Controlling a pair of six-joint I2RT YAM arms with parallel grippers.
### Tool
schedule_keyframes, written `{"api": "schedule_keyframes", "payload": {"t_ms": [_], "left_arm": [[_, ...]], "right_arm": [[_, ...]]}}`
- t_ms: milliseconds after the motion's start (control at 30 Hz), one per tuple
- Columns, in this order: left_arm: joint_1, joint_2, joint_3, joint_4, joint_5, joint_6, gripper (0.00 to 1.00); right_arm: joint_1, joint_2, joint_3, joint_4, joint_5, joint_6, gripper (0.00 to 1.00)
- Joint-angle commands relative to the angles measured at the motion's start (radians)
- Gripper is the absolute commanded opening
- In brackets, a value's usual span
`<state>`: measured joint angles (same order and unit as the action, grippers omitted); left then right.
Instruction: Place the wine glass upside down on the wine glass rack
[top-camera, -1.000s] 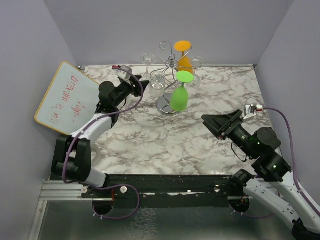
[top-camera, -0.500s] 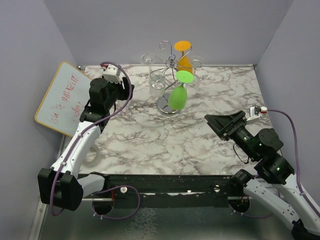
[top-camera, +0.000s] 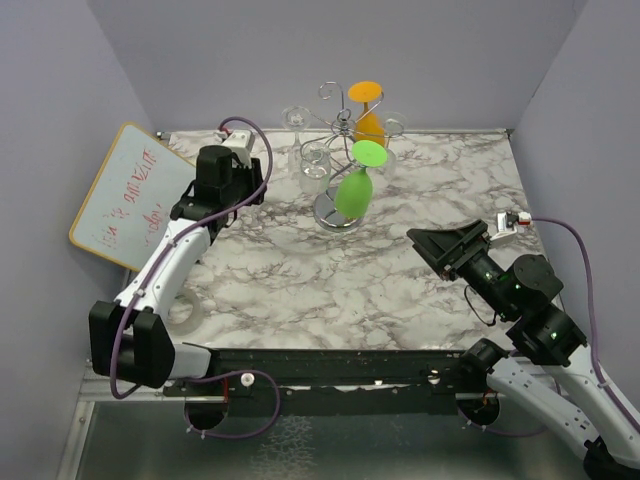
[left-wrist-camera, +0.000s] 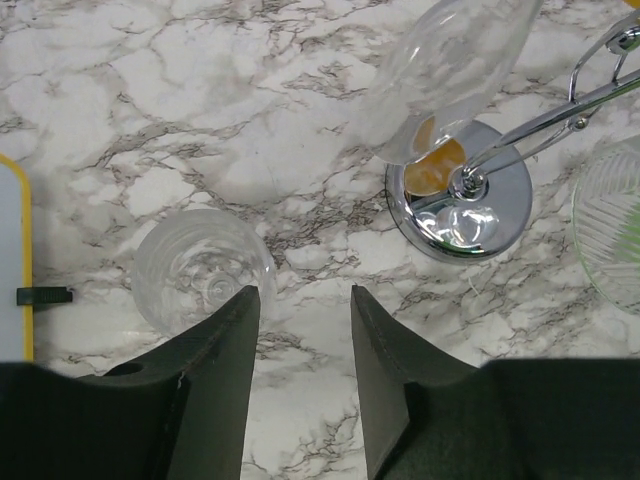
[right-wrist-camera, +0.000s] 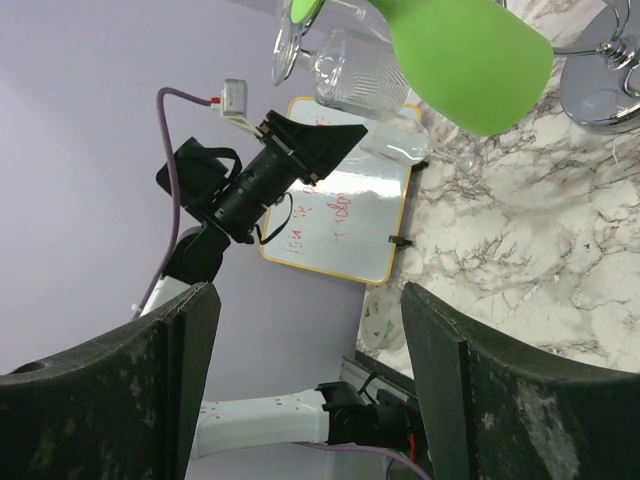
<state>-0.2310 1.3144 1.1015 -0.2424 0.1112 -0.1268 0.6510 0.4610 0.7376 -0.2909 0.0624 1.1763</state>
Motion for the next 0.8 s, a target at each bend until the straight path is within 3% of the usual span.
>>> {"api": "schedule_keyframes", "payload": {"t_ms": [0, 400, 767], "left_arm": [[0.004, 0.046, 0.074, -0.037, -0.011, -0.025, 0.44], [0.003, 0.196, 0.222, -0.176, -0.099, -0.008, 0.4], [0.004, 0.23, 0.2, -0.222, -0.077, -0.007, 0.4]], "right_arm": [[0.004, -0.006, 0.01, -0.012, 0.006, -0.015, 0.78], [0.004, -0.004, 0.0, -0.031, 0.018, -0.014, 0.78], [0.004, 0.004, 0.005, -0.035, 0.031, -0.023, 0.78]]}}
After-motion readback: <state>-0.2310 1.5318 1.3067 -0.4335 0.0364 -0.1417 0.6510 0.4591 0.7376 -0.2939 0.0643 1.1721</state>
